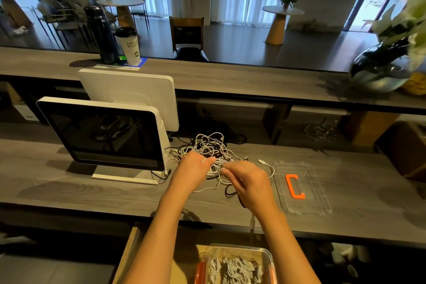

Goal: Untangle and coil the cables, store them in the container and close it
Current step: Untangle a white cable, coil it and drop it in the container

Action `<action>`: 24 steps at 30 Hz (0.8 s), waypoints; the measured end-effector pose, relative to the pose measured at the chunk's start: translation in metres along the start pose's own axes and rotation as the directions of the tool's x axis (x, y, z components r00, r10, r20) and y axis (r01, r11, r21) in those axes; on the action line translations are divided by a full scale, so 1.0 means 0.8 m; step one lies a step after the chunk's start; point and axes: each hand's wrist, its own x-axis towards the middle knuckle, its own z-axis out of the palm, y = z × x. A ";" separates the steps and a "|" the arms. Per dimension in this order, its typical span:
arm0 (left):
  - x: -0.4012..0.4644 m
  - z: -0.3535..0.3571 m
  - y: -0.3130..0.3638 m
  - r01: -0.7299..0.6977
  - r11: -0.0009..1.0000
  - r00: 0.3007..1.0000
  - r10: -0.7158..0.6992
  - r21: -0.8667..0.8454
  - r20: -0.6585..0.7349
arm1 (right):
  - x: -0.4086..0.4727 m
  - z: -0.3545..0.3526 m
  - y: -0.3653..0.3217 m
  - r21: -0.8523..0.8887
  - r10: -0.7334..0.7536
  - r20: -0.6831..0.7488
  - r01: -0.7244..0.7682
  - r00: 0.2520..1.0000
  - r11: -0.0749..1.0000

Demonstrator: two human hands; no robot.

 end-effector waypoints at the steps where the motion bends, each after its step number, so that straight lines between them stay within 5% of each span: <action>1: -0.003 0.000 0.002 -0.024 1.000 1.000 0.024 0.001 0.015 | -0.003 0.001 -0.001 0.062 0.072 -0.006 -0.071 0.997 0.996; 8: -0.025 -0.003 0.016 -0.274 0.953 0.939 0.294 -0.130 0.179 | 0.008 -0.006 -0.010 0.522 0.501 0.013 -0.433 0.865 0.734; 12: -0.034 -0.005 0.014 -0.133 0.887 0.889 0.304 -0.443 0.342 | 0.014 -0.007 -0.006 0.719 0.645 0.145 -0.528 0.750 0.452; 14: -0.038 -0.003 0.015 -0.064 0.813 0.883 0.316 -0.579 0.346 | 0.017 -0.005 -0.008 0.711 0.668 0.206 -0.579 0.715 0.400; 20: -0.035 0.005 0.015 -0.018 0.611 0.993 0.100 -0.791 0.055 | 0.016 0.003 -0.023 0.529 0.549 0.345 -0.640 0.762 0.557; 24: -0.024 0.009 0.010 0.021 0.691 0.994 -0.093 -0.722 -0.059 | 0.012 0.004 -0.034 0.375 0.429 0.462 -0.610 0.776 0.698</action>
